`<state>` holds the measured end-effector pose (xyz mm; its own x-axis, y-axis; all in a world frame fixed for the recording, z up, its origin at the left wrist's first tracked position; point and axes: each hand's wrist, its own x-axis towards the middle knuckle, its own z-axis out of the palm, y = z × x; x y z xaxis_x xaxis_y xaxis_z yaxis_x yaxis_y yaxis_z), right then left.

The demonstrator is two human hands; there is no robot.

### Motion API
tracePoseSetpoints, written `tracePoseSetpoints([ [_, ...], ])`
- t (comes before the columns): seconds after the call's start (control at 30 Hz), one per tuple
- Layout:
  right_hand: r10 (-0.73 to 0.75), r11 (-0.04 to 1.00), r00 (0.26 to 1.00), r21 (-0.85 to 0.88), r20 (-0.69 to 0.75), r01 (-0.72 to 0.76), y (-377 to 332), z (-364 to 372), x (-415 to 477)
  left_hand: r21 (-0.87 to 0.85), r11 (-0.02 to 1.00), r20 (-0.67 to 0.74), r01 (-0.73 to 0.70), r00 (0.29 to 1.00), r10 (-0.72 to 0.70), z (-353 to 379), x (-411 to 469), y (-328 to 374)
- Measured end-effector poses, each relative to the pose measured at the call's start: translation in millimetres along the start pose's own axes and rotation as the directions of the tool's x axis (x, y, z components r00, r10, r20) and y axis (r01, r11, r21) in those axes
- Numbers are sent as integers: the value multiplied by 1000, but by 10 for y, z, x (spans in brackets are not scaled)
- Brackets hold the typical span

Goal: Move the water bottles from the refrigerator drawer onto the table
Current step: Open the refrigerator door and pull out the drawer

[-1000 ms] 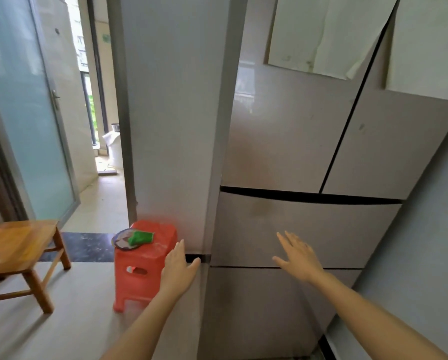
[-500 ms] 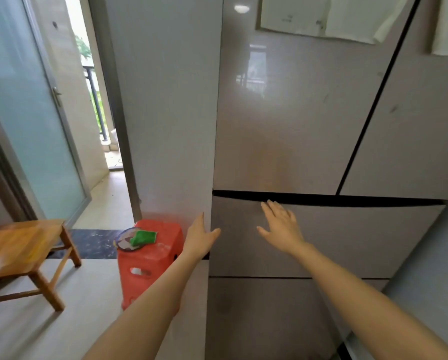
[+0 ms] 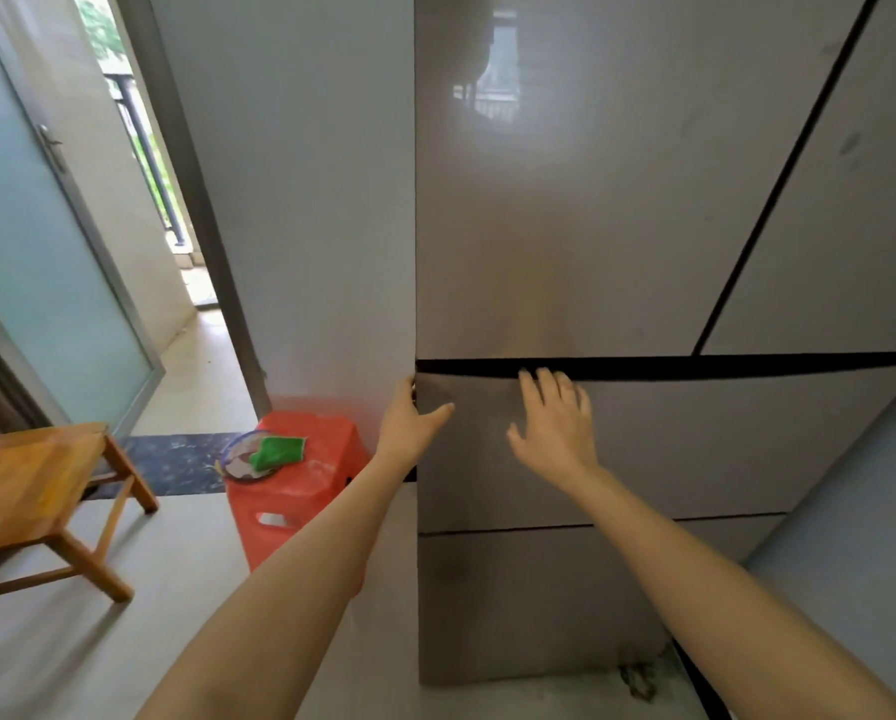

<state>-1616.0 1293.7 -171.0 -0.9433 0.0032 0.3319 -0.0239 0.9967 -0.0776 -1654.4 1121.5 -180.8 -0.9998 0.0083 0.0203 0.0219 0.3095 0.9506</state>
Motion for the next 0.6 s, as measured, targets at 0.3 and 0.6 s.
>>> tracePoseSetpoints([
  [0.3,128,988,989,-99,71,-121,-177,-120,-74,-65,998,99,-1,995,7,-75,-115,-26],
  [0.6,173,978,985,-116,8,-170,-55,-230,-1003,136,974,45,-178,984,174,59,-1147,-172],
])
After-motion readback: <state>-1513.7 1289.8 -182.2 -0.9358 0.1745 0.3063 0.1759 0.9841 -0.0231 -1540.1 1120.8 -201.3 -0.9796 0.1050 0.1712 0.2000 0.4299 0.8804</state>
